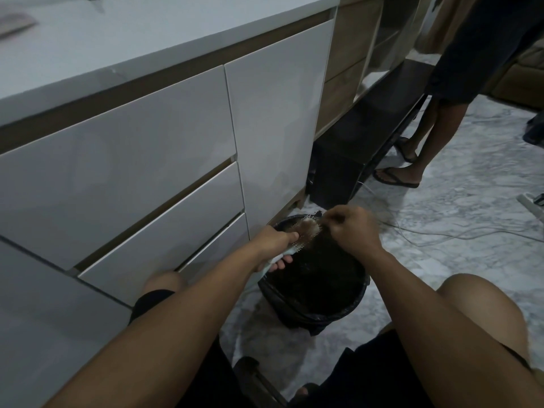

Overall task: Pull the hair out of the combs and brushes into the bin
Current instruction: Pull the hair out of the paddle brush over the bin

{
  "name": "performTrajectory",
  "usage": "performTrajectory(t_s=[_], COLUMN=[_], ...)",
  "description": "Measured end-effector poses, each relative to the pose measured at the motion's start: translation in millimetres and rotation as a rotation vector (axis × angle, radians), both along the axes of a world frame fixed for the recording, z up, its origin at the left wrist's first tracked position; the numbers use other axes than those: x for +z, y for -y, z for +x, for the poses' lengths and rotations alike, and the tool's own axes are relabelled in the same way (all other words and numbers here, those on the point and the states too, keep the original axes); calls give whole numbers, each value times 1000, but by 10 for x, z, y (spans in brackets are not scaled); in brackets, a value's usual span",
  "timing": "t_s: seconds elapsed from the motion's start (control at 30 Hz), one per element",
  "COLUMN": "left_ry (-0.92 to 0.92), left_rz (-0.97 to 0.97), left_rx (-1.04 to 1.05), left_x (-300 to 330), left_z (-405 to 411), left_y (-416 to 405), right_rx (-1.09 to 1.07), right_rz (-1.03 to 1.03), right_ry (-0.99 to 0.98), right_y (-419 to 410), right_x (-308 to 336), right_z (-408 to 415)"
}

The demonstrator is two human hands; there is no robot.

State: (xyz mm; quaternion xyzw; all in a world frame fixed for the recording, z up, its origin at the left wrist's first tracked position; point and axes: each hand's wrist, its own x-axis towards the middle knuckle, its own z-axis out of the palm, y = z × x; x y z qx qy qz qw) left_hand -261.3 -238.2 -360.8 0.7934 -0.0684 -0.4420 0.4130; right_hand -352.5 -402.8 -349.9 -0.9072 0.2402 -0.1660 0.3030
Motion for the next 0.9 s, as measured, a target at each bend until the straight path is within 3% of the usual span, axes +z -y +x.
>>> performTrajectory(t_s=[0.13,0.27,0.43,0.57,0.63,0.8,0.9], left_ry=[-15,-8,19,-7,-7,3,7], left_rz=[25,38,33,24,16,18,4], left_rx=[-16,-49,-69,-54,-38,-38,-47], left_x=[1,43,32,-33,-45,-66,-68], left_z=[22,23,18,58,62,46,33], left_y=[19,21,12,-18,-43,-69,-37], right_rx=[239,320,125,-96,-108,172,276], right_rz=[36,-28,-85,-23,22,178,69], right_ry=[-40,-65,7,7,-47,-63,-128], right_y=[-78,-150,-127,-30,25,-77,-149], right_x=[8,-28,7,11,-20,-47,-47], right_z=[-20,0,-1,-6,-8,-36,-22])
